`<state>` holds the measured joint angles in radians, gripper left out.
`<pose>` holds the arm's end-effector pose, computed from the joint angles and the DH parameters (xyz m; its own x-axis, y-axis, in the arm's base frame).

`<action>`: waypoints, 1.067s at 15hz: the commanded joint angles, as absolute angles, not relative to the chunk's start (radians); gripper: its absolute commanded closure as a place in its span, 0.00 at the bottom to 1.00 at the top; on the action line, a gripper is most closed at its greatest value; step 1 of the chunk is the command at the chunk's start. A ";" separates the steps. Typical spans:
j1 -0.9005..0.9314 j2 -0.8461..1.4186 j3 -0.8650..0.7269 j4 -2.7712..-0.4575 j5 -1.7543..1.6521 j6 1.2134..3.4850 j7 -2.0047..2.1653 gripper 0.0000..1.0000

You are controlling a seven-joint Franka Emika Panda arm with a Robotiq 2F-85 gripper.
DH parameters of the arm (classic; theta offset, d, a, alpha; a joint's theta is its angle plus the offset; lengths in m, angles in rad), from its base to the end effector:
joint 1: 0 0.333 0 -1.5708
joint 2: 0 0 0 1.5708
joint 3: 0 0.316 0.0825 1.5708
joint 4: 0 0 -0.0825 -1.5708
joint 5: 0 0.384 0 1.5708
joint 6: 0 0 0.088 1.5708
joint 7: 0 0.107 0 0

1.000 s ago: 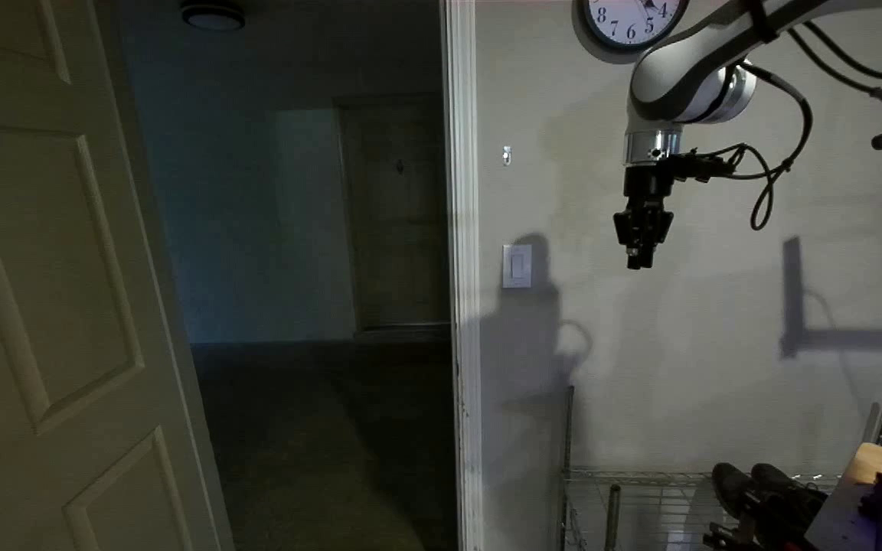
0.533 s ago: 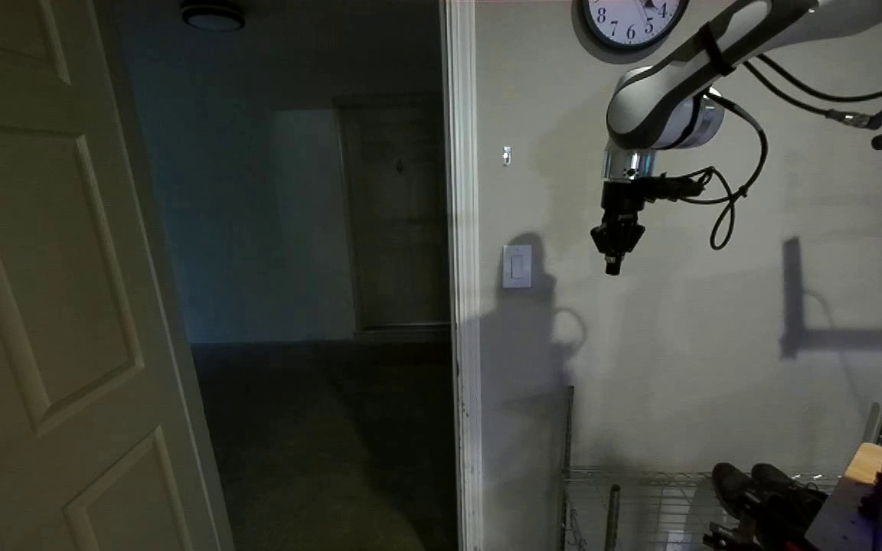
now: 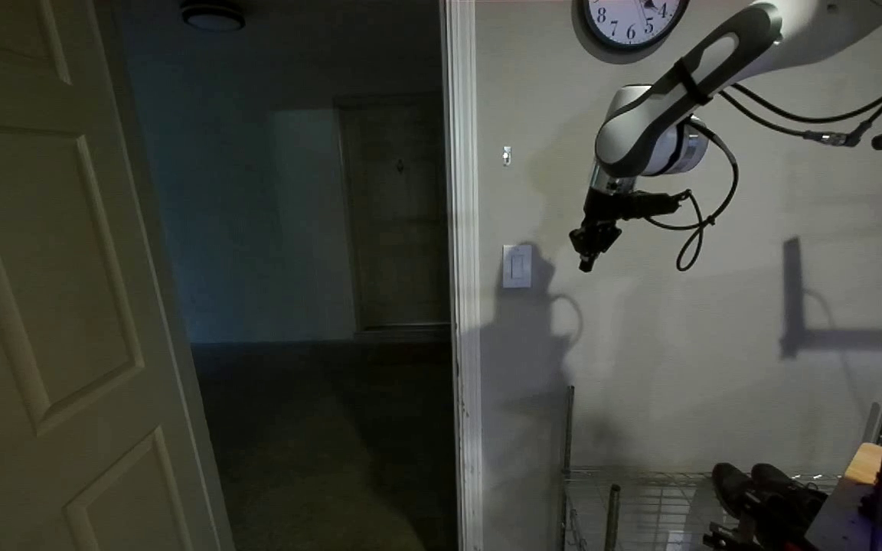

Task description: Turn off the light

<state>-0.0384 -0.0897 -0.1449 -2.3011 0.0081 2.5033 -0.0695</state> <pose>0.5172 -0.0967 0.4141 0.9508 -0.1155 0.2874 -0.1207 -0.9927 0.0005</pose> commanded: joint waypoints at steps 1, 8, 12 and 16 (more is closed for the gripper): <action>-0.054 -0.025 -0.125 -2.275 0.037 2.598 -0.054 0.94; -0.058 0.114 -0.119 -2.179 0.030 2.735 0.009 0.96; -0.055 0.189 -0.121 -2.121 0.021 2.799 0.062 0.96; -0.055 0.253 -0.123 -2.062 0.020 2.789 0.088 0.94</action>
<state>-0.0385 0.2036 -0.1379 -2.1062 0.0086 2.7731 0.0616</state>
